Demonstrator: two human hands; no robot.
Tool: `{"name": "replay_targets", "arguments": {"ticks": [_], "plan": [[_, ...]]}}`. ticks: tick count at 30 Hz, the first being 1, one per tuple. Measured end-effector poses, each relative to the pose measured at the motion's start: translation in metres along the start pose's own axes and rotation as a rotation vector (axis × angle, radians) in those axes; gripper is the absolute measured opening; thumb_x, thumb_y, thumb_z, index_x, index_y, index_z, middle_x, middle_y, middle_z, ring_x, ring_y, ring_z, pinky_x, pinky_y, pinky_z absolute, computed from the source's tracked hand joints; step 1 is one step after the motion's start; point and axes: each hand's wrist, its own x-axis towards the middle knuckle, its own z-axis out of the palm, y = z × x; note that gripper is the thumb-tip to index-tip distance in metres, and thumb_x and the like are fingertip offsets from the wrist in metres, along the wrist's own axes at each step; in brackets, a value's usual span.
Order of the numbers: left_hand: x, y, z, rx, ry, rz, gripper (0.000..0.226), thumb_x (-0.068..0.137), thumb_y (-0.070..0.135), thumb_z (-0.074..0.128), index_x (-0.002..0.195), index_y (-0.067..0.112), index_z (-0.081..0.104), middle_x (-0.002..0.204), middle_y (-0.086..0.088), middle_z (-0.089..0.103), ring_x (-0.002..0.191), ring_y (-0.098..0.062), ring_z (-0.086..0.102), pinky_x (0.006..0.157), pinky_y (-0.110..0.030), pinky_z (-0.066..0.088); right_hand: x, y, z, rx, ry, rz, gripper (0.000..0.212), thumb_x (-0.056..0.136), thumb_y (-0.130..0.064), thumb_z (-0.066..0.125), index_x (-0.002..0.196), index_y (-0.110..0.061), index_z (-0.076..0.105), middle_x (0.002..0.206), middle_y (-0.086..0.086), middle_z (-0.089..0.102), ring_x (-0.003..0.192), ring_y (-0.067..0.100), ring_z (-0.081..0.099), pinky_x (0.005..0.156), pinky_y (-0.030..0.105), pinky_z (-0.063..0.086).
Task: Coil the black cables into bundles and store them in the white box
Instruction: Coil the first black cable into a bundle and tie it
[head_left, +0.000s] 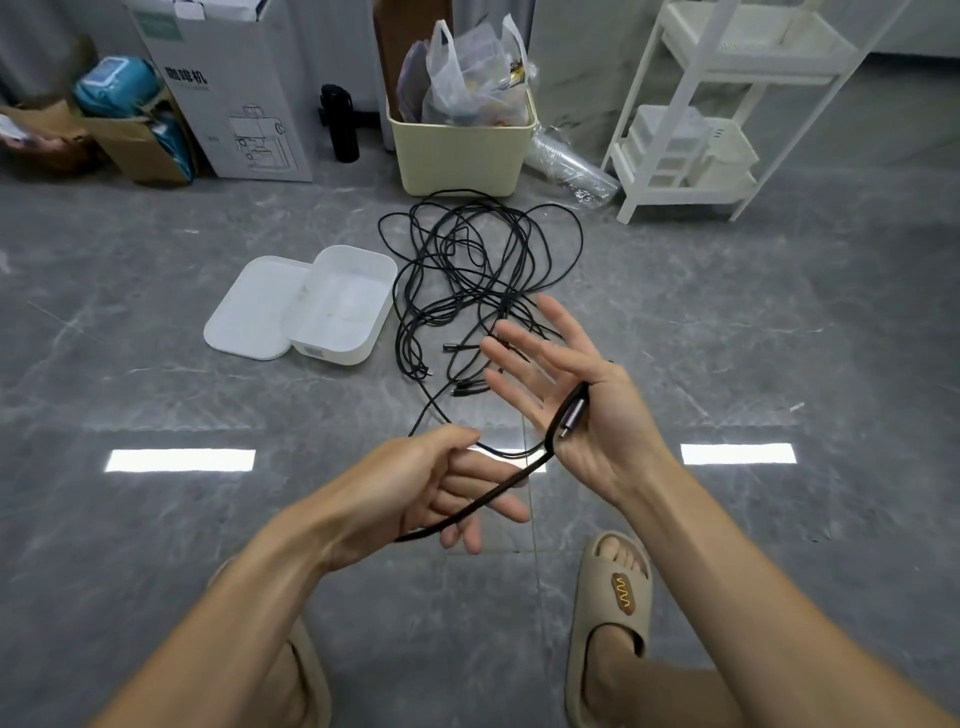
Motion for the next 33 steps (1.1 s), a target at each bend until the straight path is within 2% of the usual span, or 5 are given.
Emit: {"name": "replay_targets", "arguments": {"ticks": [7, 12, 21, 29, 33], "plan": [[-0.012, 0.017, 0.004, 0.465, 0.096, 0.152, 0.041, 0.084, 0.048, 0.043, 0.088, 0.031, 0.08, 0.057, 0.007, 0.058, 0.05, -0.008, 0.033, 0.049, -0.019, 0.03, -0.001, 0.012, -0.002, -0.507, 0.047, -0.059, 0.034, 0.103, -0.01, 0.049, 0.134, -0.022, 0.056, 0.118, 0.014, 0.071, 0.107, 0.027, 0.071, 0.097, 0.039, 0.054], [-0.019, 0.024, -0.006, 0.536, 0.143, 0.355, 0.025, 0.082, 0.038, 0.068, 0.069, 0.018, 0.076, 0.056, 0.005, 0.058, 0.06, 0.0, 0.049, 0.064, -0.012, 0.037, -0.013, 0.017, -0.001, -0.801, -0.161, 0.226, 0.027, 0.106, -0.017, 0.04, 0.112, -0.017, 0.066, 0.072, 0.015, 0.07, 0.046, 0.023, 0.061, 0.056, 0.031, 0.052], [-0.021, 0.029, -0.018, 0.339, 0.251, 0.5, 0.019, 0.072, 0.038, 0.079, 0.067, 0.022, 0.07, 0.063, 0.008, 0.063, 0.062, 0.001, 0.055, 0.061, -0.007, 0.043, -0.018, 0.018, 0.008, -0.295, -0.72, 0.801, 0.097, 0.082, -0.088, 0.025, 0.119, -0.008, 0.066, 0.042, 0.002, 0.048, 0.024, 0.002, 0.022, 0.028, 0.012, 0.02], [-0.005, 0.022, 0.0, 0.144, 0.252, 0.548, 0.015, 0.079, 0.034, 0.076, 0.069, 0.028, 0.068, 0.066, 0.006, 0.056, 0.062, -0.006, 0.049, 0.058, -0.015, 0.041, -0.027, 0.02, 0.012, 0.117, -0.817, 0.871, 0.057, 0.099, -0.03, 0.057, 0.122, 0.019, 0.038, 0.043, 0.005, 0.049, 0.021, 0.003, 0.025, 0.028, 0.009, 0.024], [0.001, 0.014, 0.013, 0.09, 0.237, 0.485, 0.018, 0.092, 0.036, 0.062, 0.083, 0.031, 0.077, 0.088, 0.006, 0.074, 0.092, -0.011, 0.07, 0.084, -0.024, 0.055, -0.028, 0.019, 0.022, 0.328, -0.751, 0.605, 0.043, 0.099, 0.0, 0.037, 0.14, -0.004, 0.05, 0.074, 0.024, 0.066, 0.028, 0.017, 0.038, 0.026, 0.018, 0.027]]}}
